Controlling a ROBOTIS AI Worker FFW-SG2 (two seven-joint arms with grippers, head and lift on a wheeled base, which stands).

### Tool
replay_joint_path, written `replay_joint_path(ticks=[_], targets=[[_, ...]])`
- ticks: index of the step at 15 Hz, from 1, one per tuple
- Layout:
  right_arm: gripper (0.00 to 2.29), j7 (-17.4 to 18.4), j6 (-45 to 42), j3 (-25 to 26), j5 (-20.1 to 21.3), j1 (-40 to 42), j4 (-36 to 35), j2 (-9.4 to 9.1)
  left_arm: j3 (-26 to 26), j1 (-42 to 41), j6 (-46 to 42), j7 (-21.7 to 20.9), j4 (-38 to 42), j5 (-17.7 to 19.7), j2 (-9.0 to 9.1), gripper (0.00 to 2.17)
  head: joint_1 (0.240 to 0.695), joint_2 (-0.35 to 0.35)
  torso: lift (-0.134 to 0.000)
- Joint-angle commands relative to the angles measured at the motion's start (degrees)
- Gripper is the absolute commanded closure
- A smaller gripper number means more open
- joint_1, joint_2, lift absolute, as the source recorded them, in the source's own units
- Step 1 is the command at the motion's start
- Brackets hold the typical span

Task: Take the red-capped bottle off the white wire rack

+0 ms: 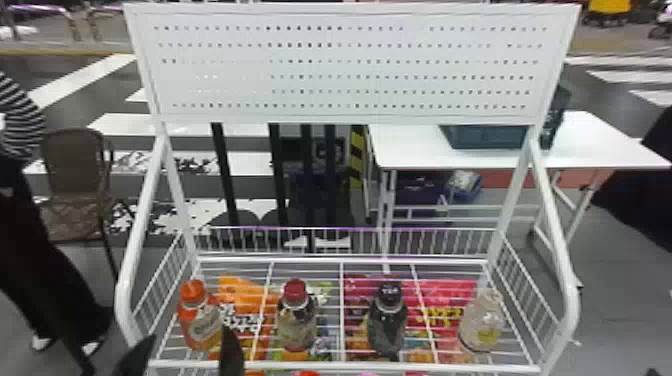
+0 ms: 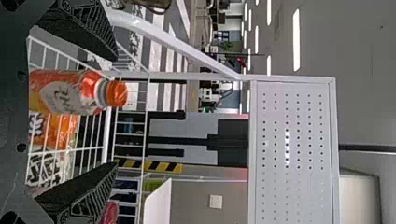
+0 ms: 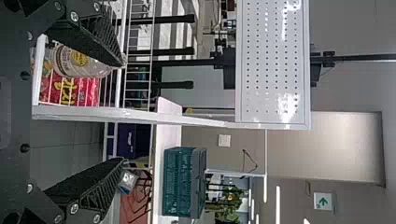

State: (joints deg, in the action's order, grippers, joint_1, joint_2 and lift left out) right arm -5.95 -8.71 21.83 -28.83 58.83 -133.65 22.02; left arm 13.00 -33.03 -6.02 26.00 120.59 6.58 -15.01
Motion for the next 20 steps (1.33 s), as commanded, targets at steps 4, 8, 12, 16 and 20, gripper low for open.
replay_joint_path(ticks=[4, 8, 12, 16, 20], targets=[[0.17, -0.20, -0.12, -0.03, 0.01, -0.21, 0.50, 0.13, 13.54, 11.76, -19.33, 3.79, -26.02, -1.39, 2.62, 0.08, 0.499, 0.000, 0.000], [0.17, -0.37, -0.29, 0.14, 0.01, -0.12, 0.68, 0.22, 20.84, 19.05, -19.68, 5.90, -32.88, -2.18, 4.73, 0.08, 0.499, 0.000, 0.000], [0.17, -0.64, -0.99, 0.32, -0.08, 0.23, 0.85, 0.13, 22.51, 25.21, -18.63, 5.99, -39.47, -2.18, 7.01, 0.08, 0.499, 0.000, 0.000], [0.17, -0.81, -2.58, 1.11, -0.26, 0.67, 1.47, 0.04, 22.33, 27.58, -17.75, 9.42, -41.32, -2.01, 6.66, 0.08, 0.499, 0.000, 0.000], [0.17, -0.81, -2.75, 1.29, -0.26, 0.67, 1.38, 0.22, 21.98, 29.69, -15.11, 9.15, -43.07, -0.34, 6.13, 0.08, 0.499, 0.000, 0.000]])
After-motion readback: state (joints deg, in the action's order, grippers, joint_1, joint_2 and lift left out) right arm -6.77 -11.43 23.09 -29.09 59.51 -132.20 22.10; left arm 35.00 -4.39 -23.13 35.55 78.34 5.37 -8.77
